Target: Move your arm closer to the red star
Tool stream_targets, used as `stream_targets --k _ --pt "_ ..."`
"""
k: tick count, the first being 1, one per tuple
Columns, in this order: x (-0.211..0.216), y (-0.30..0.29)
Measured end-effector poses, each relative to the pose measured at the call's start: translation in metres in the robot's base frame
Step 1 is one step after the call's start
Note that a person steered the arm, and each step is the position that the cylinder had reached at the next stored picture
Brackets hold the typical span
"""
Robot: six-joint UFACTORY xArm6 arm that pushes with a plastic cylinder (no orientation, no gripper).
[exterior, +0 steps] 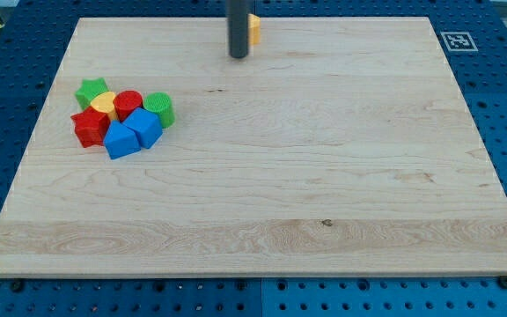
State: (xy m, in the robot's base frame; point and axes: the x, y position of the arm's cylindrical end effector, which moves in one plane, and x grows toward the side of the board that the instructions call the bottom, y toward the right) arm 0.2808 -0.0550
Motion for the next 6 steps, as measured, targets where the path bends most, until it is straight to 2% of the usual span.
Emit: stream_targets --k 1,3,4,5,6 --pt "-0.024 -0.061" --pt "-0.027 -0.196" --pt "-0.002 -0.241" --pt "0.035 -0.250" --pt "0.101 -0.248"
